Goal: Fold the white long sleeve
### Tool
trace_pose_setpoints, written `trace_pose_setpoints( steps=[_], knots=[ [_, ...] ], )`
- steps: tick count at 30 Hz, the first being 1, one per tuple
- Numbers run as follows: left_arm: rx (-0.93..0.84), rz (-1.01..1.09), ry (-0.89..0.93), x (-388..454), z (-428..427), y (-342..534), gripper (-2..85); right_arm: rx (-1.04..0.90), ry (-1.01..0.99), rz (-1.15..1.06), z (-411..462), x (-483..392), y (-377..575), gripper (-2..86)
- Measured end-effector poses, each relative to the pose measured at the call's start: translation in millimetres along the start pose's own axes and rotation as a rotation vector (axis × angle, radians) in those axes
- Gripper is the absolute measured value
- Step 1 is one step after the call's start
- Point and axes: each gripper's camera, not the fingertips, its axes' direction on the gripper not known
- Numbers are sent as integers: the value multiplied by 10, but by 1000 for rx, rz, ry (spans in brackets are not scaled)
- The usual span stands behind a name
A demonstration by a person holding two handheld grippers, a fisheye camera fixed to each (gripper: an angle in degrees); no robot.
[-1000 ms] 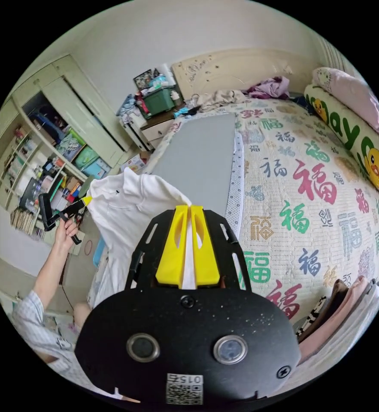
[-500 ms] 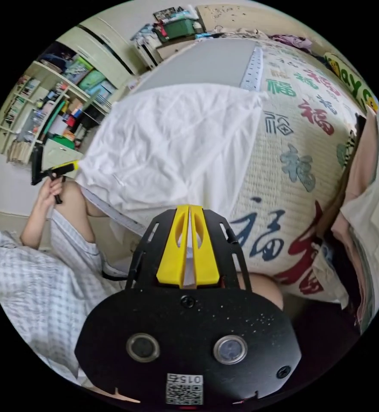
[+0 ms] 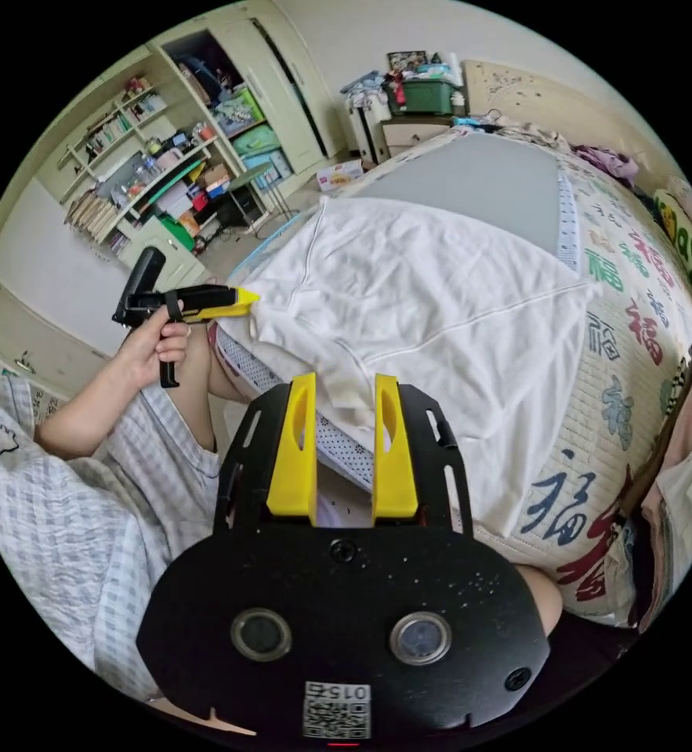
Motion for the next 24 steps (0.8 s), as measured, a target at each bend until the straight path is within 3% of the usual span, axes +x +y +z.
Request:
trace_pose_setpoints(
  steps=[2, 9, 14, 24],
  knots=[
    [-12, 35, -23, 58, -42, 66, 14, -49, 76, -7, 193, -162, -35, 69],
    [-1, 77, 19, 163, -321, 268, -6, -24, 134, -23, 271, -650, 62, 3],
    [-74, 74, -77, 162, -163, 387, -5, -75, 134, 27, 619, -778, 176, 0],
    [-51, -17, -33, 97, -367, 508, 27, -22, -16, 295, 1166, -816, 812, 39]
  ],
)
